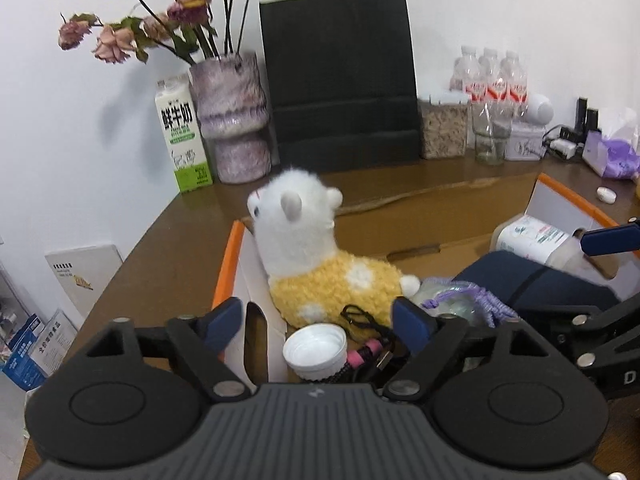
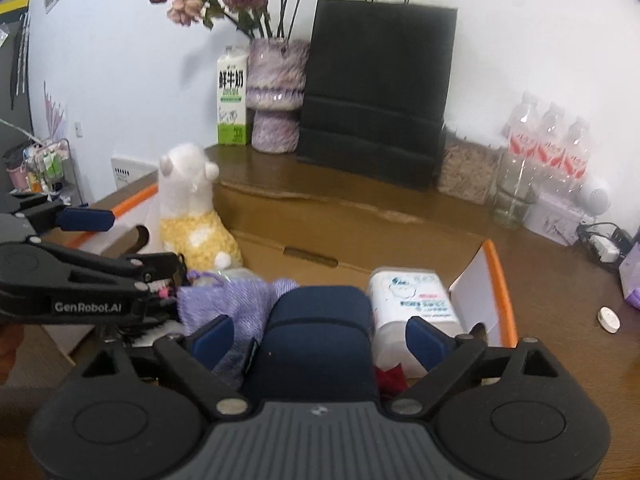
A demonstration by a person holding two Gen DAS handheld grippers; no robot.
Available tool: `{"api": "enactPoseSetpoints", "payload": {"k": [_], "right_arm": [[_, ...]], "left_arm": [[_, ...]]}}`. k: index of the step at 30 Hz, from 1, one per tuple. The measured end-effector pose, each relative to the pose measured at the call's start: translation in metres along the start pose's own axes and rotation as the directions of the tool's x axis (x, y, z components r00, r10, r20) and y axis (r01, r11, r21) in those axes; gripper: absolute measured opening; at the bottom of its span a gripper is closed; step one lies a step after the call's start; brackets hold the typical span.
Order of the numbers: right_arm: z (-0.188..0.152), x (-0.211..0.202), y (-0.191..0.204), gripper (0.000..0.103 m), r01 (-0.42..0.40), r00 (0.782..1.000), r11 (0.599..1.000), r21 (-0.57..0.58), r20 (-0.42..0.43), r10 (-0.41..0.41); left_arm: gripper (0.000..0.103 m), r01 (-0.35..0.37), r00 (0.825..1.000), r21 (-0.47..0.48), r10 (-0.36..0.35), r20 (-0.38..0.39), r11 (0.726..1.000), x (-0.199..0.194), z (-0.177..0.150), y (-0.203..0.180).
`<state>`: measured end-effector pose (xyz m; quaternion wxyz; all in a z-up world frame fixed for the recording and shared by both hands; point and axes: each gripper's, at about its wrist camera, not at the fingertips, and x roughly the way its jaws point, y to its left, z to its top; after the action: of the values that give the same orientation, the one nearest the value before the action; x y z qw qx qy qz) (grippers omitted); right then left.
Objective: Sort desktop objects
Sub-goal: 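Carry the white lid and navy case into the box and open both tools, then withdraw both tools from the cardboard box back over the table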
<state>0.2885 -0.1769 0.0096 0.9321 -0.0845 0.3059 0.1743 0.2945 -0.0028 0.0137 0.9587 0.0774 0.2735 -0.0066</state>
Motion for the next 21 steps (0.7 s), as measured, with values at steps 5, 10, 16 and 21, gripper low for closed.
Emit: {"api": "enactPoseSetpoints", "payload": {"k": [5,10,16,21], "right_arm": [[0.004,-0.021,0.001,0.102,0.010,0.999,1.000,-0.005,0.032,-0.010],[0.003,-0.039,0.002,0.103,0.015,0.999,1.000,0.000,0.043,-0.015],[-0.001,-0.058,0.007,0.103,0.020,0.998,1.000,-0.003,0.058,-0.020],[-0.007,-0.076,0.009,0.103,0.026,0.997,1.000,0.001,0.072,-0.026]], "left_arm": [[0.103,-0.033,0.998,-0.042,0.035,0.050,0.999,-0.018,0.005,0.006],[0.103,-0.025,0.998,-0.070,0.029,0.061,0.997,-0.032,0.006,0.013],[0.103,-0.021,0.997,-0.056,0.025,0.079,0.998,-0.051,0.002,0.011],[0.103,-0.024,0.996,-0.070,0.030,0.087,0.997,-0.068,-0.001,0.012]]}}
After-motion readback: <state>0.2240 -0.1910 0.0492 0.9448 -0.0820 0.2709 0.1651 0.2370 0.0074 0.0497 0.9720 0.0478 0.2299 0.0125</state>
